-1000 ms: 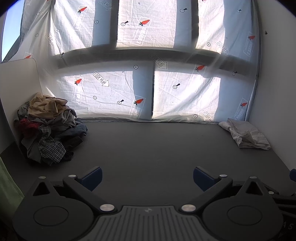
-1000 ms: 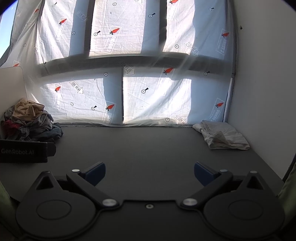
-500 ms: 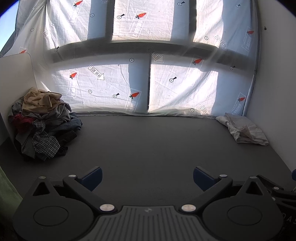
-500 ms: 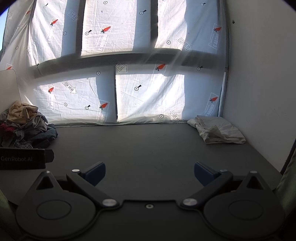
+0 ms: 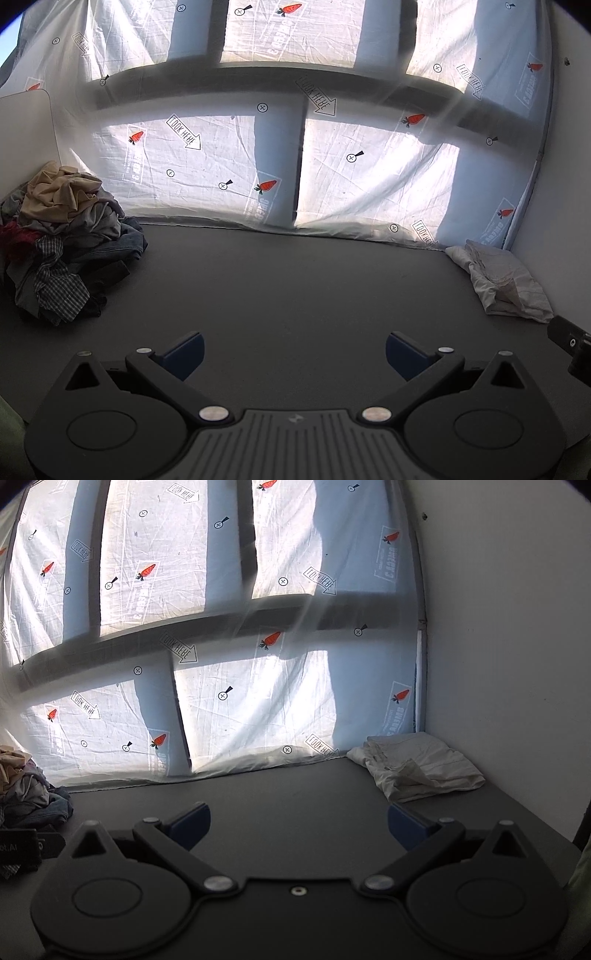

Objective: Fold clothes
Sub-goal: 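Reach both tools toward the clothes pile and grasp the beige sweatshirt with the right gripper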

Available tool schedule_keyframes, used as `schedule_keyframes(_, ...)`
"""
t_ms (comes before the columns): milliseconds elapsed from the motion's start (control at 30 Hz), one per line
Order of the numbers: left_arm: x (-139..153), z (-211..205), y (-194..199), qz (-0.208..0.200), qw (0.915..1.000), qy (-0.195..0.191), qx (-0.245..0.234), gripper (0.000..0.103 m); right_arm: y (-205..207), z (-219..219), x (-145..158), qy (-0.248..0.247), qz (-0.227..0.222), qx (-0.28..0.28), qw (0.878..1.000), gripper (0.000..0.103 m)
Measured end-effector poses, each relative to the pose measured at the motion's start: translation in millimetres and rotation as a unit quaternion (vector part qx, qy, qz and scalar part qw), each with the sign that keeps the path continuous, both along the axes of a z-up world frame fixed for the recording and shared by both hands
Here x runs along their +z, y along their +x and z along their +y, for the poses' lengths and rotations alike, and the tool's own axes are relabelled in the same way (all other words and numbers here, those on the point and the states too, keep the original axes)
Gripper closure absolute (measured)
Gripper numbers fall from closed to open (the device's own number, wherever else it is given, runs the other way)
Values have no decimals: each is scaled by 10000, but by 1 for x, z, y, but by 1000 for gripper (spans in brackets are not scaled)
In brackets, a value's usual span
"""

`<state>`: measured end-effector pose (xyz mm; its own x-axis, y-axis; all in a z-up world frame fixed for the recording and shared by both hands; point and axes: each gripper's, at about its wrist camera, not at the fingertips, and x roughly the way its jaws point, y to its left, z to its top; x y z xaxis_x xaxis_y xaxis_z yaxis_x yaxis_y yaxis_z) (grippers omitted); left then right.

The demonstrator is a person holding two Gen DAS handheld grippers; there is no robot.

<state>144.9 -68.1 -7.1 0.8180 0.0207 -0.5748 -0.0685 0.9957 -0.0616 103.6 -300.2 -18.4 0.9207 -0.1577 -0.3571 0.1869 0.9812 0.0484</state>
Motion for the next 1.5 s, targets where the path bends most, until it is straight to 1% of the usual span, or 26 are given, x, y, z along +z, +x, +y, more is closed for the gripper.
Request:
schedule_keyframes(67, 2, 2, 19, 26, 9999, -44, 163, 0, 27, -2, 1, -221, 67, -31, 9997, 0)
schedule_keyframes(133, 3, 7, 36, 54, 9993, -68, 359, 0, 52, -4, -1, -315, 47, 29, 9995, 0)
schedule_keyframes(167, 3, 10, 41, 81, 9990, -61, 445, 0, 65, -5, -3, -322, 68, 83, 9994, 0)
schedule_keyframes(233, 1, 23, 54, 174, 9968, -23, 777, 0, 93, -2, -9, -329, 244, 338, 9986, 0)
schedule_keyframes(333, -5, 49, 70, 365, 9917, -12, 1234, 0, 127, 12, -16, -496, 373, 703, 9956, 0)
schedule_keyframes(400, -7, 72, 79, 449, 9874, -60, 1516, 0, 146, 28, -18, -601, 353, 876, 9937, 0)
schedule_keyframes(533, -10, 123, 100, 529, 9776, -47, 2034, 0, 184, 65, -18, -477, 297, 1262, 9904, 0)
schedule_keyframes(667, -10, 183, 127, 493, 9717, 34, 2310, 0, 218, 117, -15, -317, 101, 1649, 9858, 0)
schedule_keyframes(767, -7, 236, 150, 456, 9668, 59, 2512, 0, 246, 163, -13, -91, 41, 2057, 9786, 0)
schedule_keyframes(867, -3, 294, 172, 383, 9610, 50, 2737, 0, 281, 224, -10, 136, -36, 2405, 9706, 0)
schedule_keyframes(967, 1, 352, 193, 310, 9550, 57, 2949, 0, 315, 281, -8, 333, -10, 2657, 9635, 0)
schedule_keyframes(1033, -1, 395, 211, 312, 9480, 62, 3168, 0, 340, 326, -6, 507, -41, 2925, 9549, 1)
schedule_keyframes(1133, -4, 457, 237, 314, 9373, 14, 3470, 0, 373, 391, -3, 711, 87, 3319, 9406, 11)
schedule_keyframes(1233, -10, 508, 260, 344, 9312, -162, 3626, 1, 401, 448, -1, 1041, 287, 3687, 9233, 24)
schedule_keyframes(1300, -17, 531, 272, 366, 9310, -252, 3623, 3, 420, 481, -3, 1354, 469, 3857, 9114, 31)
schedule_keyframes(1367, -25, 551, 283, 384, 9321, -353, 3585, 6, 440, 512, -6, 1709, 671, 4008, 8976, 47)
schedule_keyframes(1400, -30, 559, 288, 398, 9321, -422, 3574, 9, 449, 526, -8, 1911, 783, 4076, 8895, 52)
schedule_keyframes(1433, -35, 566, 292, 417, 9321, -522, 3560, 14, 459, 540, -10, 2111, 895, 4141, 8809, 61)
schedule_keyframes(1467, -41, 574, 297, 437, 9320, -627, 3544, 17, 467, 551, -14, 2263, 996, 4174, 8745, 67)
schedule_keyframes(1500, -45, 580, 300, 444, 9318, -730, 3527, 23, 475, 560, -17, 2399, 1094, 4197, 8685, 69)
